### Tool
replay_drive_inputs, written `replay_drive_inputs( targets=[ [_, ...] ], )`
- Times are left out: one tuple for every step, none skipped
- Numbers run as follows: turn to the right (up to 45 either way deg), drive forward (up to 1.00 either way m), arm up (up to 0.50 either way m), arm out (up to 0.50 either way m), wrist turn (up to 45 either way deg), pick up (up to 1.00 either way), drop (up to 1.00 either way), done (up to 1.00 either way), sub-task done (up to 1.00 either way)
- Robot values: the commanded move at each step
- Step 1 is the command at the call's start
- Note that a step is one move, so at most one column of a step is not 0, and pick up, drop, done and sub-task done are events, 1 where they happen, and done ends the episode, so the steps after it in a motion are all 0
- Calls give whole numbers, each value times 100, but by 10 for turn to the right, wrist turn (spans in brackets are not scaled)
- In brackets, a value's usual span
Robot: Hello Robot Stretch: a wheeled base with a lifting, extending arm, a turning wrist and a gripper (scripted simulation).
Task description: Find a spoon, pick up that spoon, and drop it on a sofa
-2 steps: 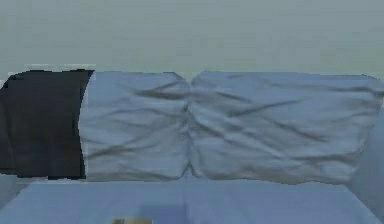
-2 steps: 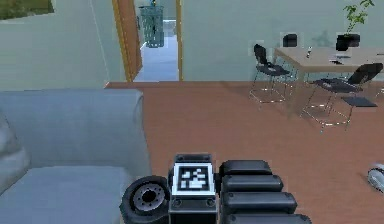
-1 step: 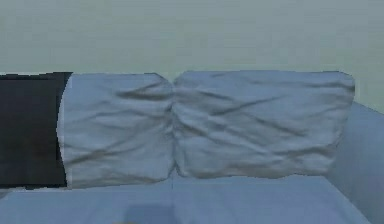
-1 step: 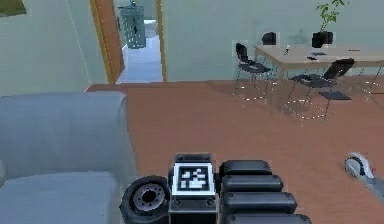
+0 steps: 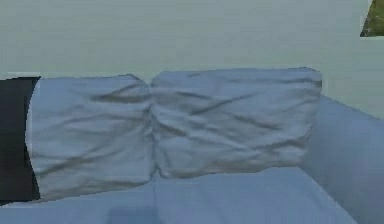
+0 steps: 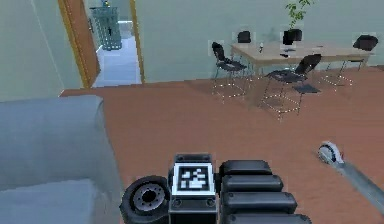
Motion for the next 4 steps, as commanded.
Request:
replay_drive_inputs(
  targets=[
    [-150, 0, 0, 0, 0, 0, 0, 0, 0],
    [210, 0, 0, 0, 0, 0, 0, 0, 0],
    [450, 0, 0, 0, 0, 0, 0, 0, 0],
    [30, 0, 0, 0, 0, 0, 0, 0, 0]
  ],
)
